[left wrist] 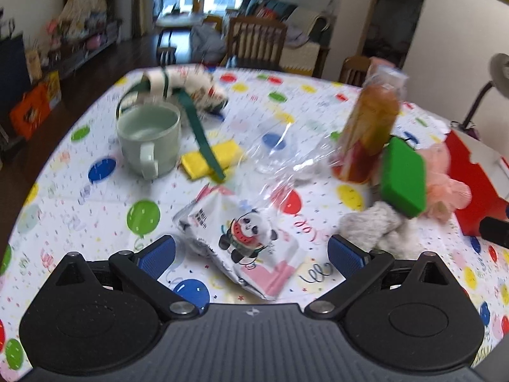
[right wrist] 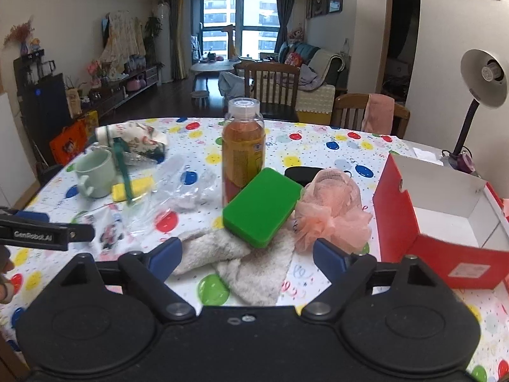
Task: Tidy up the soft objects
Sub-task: 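Grasp the green sponge with the right tool while the left tool grasps the panda snack bag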
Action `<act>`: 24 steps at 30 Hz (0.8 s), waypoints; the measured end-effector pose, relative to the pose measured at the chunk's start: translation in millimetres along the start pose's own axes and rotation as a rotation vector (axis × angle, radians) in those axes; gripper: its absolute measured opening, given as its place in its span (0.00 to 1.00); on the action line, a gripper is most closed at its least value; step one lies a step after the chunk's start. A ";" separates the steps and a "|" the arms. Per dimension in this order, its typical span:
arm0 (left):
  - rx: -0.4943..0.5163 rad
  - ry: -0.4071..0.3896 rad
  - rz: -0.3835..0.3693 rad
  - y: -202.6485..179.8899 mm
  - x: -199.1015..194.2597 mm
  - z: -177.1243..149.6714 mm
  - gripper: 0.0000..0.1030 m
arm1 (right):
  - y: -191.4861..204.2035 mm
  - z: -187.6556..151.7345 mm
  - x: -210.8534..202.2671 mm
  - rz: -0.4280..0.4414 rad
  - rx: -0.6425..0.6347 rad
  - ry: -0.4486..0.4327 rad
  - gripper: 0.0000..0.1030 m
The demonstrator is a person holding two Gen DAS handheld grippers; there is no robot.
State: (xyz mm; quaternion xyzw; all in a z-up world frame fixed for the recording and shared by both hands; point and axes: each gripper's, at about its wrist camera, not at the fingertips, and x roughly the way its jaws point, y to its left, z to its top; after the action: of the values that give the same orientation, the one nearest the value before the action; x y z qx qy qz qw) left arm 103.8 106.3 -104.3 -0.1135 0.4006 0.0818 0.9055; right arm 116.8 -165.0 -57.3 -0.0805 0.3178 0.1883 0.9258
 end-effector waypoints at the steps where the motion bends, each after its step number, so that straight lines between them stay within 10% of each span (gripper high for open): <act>1: -0.022 0.023 -0.002 2.6 7.2 2.7 0.99 | -1.0 2.9 7.7 -0.011 0.000 0.007 0.86; 16: -0.376 0.258 0.056 28.5 75.5 34.1 0.99 | -10.4 43.9 103.7 -0.063 0.145 0.162 0.85; 24: -0.402 0.302 0.138 24.4 97.4 37.2 0.99 | -12.4 51.3 149.6 -0.110 0.299 0.275 0.85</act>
State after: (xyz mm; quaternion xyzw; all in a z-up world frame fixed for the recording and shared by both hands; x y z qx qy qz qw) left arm 189.1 145.4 -155.8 -0.2745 0.5137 0.2036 0.7869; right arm 259.1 -118.1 -109.2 0.0154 0.4609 0.0755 0.8841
